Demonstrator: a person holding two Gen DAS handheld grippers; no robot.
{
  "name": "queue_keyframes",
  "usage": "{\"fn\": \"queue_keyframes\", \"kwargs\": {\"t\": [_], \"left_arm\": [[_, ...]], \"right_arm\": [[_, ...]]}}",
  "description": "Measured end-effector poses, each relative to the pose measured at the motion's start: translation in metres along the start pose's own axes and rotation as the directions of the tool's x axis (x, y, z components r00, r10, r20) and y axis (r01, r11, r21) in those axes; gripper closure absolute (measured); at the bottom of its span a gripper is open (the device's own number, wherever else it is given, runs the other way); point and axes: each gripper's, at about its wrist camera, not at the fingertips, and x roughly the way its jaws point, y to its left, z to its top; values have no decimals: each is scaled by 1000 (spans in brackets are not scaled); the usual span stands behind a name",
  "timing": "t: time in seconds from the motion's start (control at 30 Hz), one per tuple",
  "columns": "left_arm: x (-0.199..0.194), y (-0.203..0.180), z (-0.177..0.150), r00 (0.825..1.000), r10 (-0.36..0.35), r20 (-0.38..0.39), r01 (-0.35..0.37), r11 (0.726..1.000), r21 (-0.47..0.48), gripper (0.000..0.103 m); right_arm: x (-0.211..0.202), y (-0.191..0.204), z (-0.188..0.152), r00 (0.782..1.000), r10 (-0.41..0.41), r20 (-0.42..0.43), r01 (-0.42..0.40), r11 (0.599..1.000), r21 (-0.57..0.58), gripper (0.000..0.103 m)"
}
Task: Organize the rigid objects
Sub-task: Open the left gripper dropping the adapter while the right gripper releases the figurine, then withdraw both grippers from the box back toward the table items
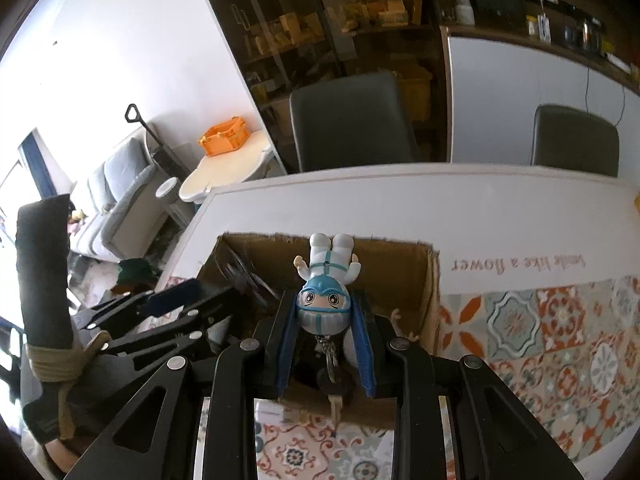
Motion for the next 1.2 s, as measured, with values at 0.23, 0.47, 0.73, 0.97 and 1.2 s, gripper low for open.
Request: {"fn": "queue_keyframes", "kwargs": {"t": [0.23, 0.47, 0.73, 0.97, 1.2], "left_arm": [[-22, 6, 4, 980, 187, 64, -187, 982, -6, 21], [-38, 15, -9, 965, 243, 96, -242, 970, -31, 20], [-61, 10, -33, 968, 218, 126, -215, 976, -35, 15], [-79, 1, -60, 965, 211, 157, -206, 977, -52, 15], [-86, -13, -88, 962, 205, 181, -202, 979, -36, 9]], "right_arm": [[4, 6, 4, 1000, 0, -10, 0, 1000, -12, 76], [10, 4, 1, 998, -44, -38, 45, 999, 25, 55], [-20, 9, -19, 995, -92, 27, 91, 996, 21, 43], [-52, 4, -44, 986, -133, 98, 129, 991, 41, 32], [-65, -4, -65, 984, -146, 104, 140, 988, 59, 27]]}}
